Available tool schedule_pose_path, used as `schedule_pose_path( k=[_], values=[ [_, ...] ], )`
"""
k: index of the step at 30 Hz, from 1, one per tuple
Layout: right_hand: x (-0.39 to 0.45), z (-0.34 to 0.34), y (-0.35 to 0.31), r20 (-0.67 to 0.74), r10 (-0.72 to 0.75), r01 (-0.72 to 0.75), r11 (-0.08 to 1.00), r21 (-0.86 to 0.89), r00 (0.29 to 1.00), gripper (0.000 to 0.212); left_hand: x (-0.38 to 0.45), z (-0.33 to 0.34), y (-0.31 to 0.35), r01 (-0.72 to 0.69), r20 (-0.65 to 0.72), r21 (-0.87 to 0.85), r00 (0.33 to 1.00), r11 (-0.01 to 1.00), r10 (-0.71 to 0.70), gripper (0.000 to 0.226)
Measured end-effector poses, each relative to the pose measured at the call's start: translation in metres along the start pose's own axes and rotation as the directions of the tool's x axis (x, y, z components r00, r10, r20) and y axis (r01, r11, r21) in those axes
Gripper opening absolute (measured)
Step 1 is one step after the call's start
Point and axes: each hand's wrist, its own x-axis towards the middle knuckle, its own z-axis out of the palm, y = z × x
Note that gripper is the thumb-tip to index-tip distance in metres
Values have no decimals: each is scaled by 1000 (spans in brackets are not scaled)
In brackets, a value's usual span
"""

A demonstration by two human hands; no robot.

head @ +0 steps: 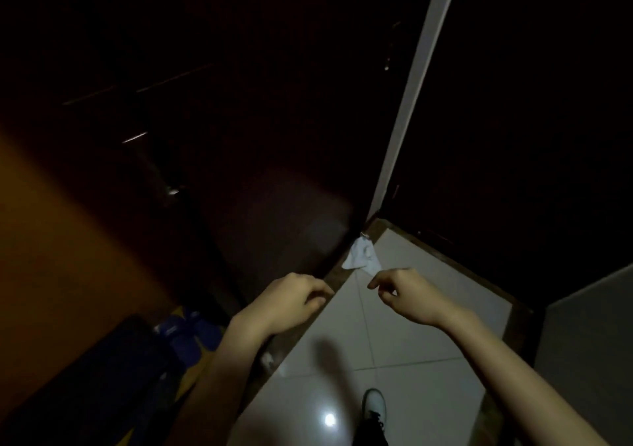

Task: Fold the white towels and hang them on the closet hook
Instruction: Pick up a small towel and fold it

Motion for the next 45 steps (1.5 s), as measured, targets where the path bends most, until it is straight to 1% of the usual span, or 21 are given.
schedule_pose_path(
  k=[3, 7, 9, 12, 14, 16, 18, 21, 24, 28, 30, 32, 36, 39, 41, 45],
  values=[
    [38, -25, 52, 10, 13, -13, 1000, 13, 1000, 32, 74, -1, 13, 32, 24, -45, 999, 998, -31, 28],
    [89, -61, 110, 25, 22, -23, 998, 55, 999, 31, 170, -1, 24, 141, 88, -74, 987, 987, -135, 28],
    [114, -77, 135, 19, 22, -23, 997, 72, 1000, 31, 210, 1, 25, 169, 105, -94, 982, 981, -159, 24],
    [149, -95, 170, 21, 17, -19, 998, 63, 1000, 30, 254, 4, 24, 142, 83, -180, 988, 973, -129, 22],
    [171, -102, 192, 21, 21, -23, 996, 86, 1000, 31, 281, 8, 22, 112, 60, -236, 993, 965, -101, 26],
    [193, -104, 211, 34, 42, -46, 993, 111, 999, 32, 305, 12, 16, 121, 49, -215, 992, 969, -113, 29],
    [217, -104, 227, 74, 73, -81, 989, 120, 995, 33, 331, 16, 6, 114, 31, -213, 993, 970, -110, 28],
    [257, -100, 250, 120, 118, -136, 978, 156, 986, 33, 373, 22, -13, 130, 66, -182, 991, 975, -120, 26],
    [289, -92, 268, 120, 160, -180, 965, 188, 980, 31, 409, 25, -28, 147, 78, -140, 987, 979, -137, 26],
    [350, -76, 294, 127, 211, -235, 947, 220, 969, 34, 474, 30, -61, 149, 55, -176, 988, 973, -142, 28],
    [379, -71, 304, 148, 252, -281, 929, 239, 957, 36, 505, 27, -76, 177, 111, -154, 981, 972, -162, 30],
    [401, -70, 310, 167, 273, -309, 916, 257, 947, 37, 529, 21, -87, 188, 141, -93, 975, 978, -174, 34],
    [436, -66, 324, 176, 290, -327, 910, 254, 941, 39, 569, 20, -103, 220, 164, -119, 966, 968, -199, 29],
    [460, -51, 343, 174, 302, -340, 900, 272, 938, 40, 595, 36, -115, 288, 152, -137, 952, 948, -267, 31],
    [476, -32, 361, 185, 311, -353, 892, 283, 932, 40, 611, 55, -126, 284, 136, -148, 955, 947, -265, 32],
    [508, 28, 407, 203, 294, -339, 909, 244, 934, 41, 639, 110, -157, 301, 89, -93, 952, 949, -293, 34]
  ],
)
